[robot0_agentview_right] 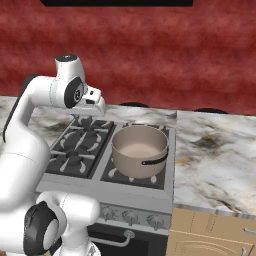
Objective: Turn on the burner for the pot on the stove. Wait thirty seconds for the pot to heat up. Then add the tomato to the pot.
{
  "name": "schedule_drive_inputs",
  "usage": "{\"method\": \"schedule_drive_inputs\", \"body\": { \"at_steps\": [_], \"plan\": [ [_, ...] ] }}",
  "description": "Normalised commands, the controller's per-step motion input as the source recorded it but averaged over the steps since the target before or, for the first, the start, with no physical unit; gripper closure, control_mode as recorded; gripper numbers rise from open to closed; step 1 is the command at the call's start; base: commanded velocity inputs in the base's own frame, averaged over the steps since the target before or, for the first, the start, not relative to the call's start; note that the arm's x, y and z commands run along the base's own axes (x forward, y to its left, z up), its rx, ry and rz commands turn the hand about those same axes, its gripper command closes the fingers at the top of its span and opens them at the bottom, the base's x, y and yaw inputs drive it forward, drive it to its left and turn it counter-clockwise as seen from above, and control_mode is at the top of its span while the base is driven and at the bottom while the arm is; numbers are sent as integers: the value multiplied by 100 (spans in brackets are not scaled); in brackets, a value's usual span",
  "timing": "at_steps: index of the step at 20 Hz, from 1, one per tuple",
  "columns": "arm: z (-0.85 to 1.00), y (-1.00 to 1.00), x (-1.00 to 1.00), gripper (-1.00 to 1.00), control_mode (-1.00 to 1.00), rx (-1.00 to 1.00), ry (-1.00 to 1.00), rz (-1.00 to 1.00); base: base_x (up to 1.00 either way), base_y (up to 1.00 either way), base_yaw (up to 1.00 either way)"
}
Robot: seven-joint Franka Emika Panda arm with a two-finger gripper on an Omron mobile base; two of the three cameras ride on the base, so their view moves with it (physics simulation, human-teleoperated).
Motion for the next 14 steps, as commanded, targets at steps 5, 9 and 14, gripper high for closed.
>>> {"method": "schedule_drive_inputs", "body": {
  "at_steps": [5, 9, 14],
  "plan": [
    [-8, -26, -55, -100, -100, 0, -4, -6, 0, 0, 0],
    [-26, -58, -74, -100, -100, 0, -3, -9, 0, 0, 0],
    [-38, -65, -62, -100, -100, 0, 0, -4, 0, 0, 0]
  ]
}}
